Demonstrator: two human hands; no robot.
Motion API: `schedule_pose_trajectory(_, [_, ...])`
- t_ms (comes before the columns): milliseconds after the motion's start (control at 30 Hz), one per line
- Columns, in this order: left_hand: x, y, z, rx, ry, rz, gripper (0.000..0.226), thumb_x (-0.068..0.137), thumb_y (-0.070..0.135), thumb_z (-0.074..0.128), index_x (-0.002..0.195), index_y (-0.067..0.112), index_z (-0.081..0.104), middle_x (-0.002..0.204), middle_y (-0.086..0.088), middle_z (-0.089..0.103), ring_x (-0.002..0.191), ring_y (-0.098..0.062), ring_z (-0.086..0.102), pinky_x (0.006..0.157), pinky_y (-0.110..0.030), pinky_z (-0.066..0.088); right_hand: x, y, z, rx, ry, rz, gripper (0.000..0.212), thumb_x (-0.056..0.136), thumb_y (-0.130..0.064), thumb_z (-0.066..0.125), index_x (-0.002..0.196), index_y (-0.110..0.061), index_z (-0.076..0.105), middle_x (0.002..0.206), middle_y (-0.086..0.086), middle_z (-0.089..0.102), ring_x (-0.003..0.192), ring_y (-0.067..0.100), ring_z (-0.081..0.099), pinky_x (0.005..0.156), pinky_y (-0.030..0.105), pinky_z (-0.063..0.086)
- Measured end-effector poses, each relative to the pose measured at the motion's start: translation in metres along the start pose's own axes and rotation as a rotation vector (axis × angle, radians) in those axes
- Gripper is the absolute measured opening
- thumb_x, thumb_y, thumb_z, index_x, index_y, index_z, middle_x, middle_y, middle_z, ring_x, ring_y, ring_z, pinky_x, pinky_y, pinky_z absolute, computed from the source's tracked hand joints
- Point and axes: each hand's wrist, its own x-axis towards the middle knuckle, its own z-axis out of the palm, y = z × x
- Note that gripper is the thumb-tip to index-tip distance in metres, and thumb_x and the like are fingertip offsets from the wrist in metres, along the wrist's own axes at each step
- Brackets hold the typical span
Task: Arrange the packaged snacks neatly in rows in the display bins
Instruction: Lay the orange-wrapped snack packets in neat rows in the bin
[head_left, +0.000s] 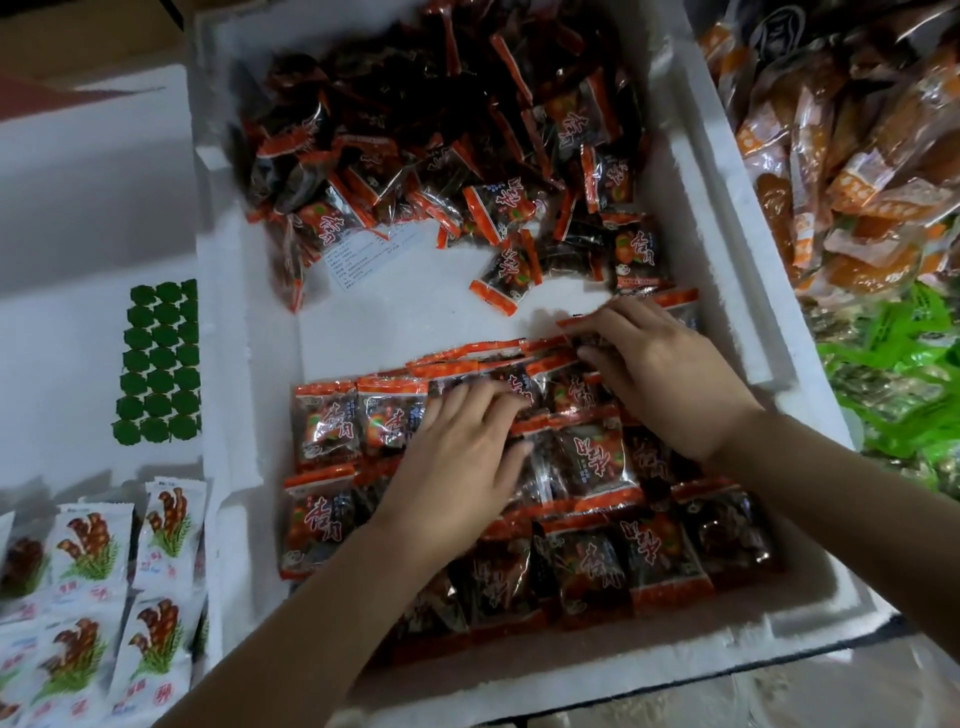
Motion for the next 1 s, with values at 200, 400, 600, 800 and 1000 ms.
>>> schedule_pose_trajectory(200, [0.057, -0.040, -0.027, -0.074, 0.110, -0.153, 0.041, 0.098, 0.026, 0.046, 0.137, 0.014, 0.043, 0.134, -0.003, 0.044, 0.123, -0.019, 0.038, 0.104, -0.030, 0.028, 0.069, 0.001, 0.017, -0.098, -0.080, 0.061, 0.050, 0.094, -0.025, 0.053, 0.138, -0.007, 0.036, 0.130, 0.013, 0.045, 0.118, 0.029, 0.041, 0.102, 0.040, 0.036])
schedule_pose_trajectory(400, [0.122, -0.068, -0.020, -0.300, 0.161, -0.369, 0.048, 0.096, 0.026, 0.052, 0.139, 0.007, 0.040, 0.138, -0.013, 0.042, 0.128, -0.026, 0.039, 0.103, -0.031, 0.031, 0.108, 0.000, 0.028, -0.148, -0.184, 0.214, 0.076, 0.087, -0.044, 0.059, 0.145, -0.012, 0.022, 0.137, 0.011, 0.041, 0.129, 0.033, 0.029, 0.107, 0.040, 0.026])
schedule_pose_trajectory(600, [0.161, -0.069, -0.020, -0.549, 0.401, -0.561, 0.030, 0.082, 0.047, 0.065, 0.092, 0.019, 0.062, 0.106, -0.005, 0.063, 0.098, -0.020, 0.060, 0.086, -0.037, 0.051, 0.124, 0.003, 0.039, -0.180, -0.230, 0.288, 0.091, 0.072, -0.053, 0.071, 0.136, -0.004, 0.028, 0.133, 0.012, 0.043, 0.129, 0.031, 0.034, 0.111, 0.039, 0.025])
schedule_pose_trajectory(800, [0.183, -0.052, -0.023, -0.528, 0.341, -0.669, 0.032, 0.078, 0.053, 0.068, 0.071, 0.022, 0.066, 0.086, 0.001, 0.068, 0.091, -0.022, 0.062, 0.080, -0.036, 0.051, 0.115, 0.003, 0.034, -0.036, -0.265, 0.361, 0.091, 0.075, -0.045, 0.072, 0.142, -0.004, 0.025, 0.137, 0.014, 0.043, 0.135, 0.031, 0.028, 0.107, 0.038, 0.031])
schedule_pose_trajectory(1000, [0.167, -0.045, -0.031, -0.697, 0.499, -0.532, 0.014, 0.094, 0.025, 0.058, 0.084, 0.015, 0.055, 0.077, 0.009, 0.054, 0.072, -0.001, 0.054, 0.063, -0.008, 0.040, 0.113, 0.003, 0.032, 0.063, -0.243, 0.394, 0.076, 0.072, -0.040, 0.076, 0.128, -0.007, 0.037, 0.128, 0.010, 0.047, 0.128, 0.031, 0.035, 0.104, 0.039, 0.036])
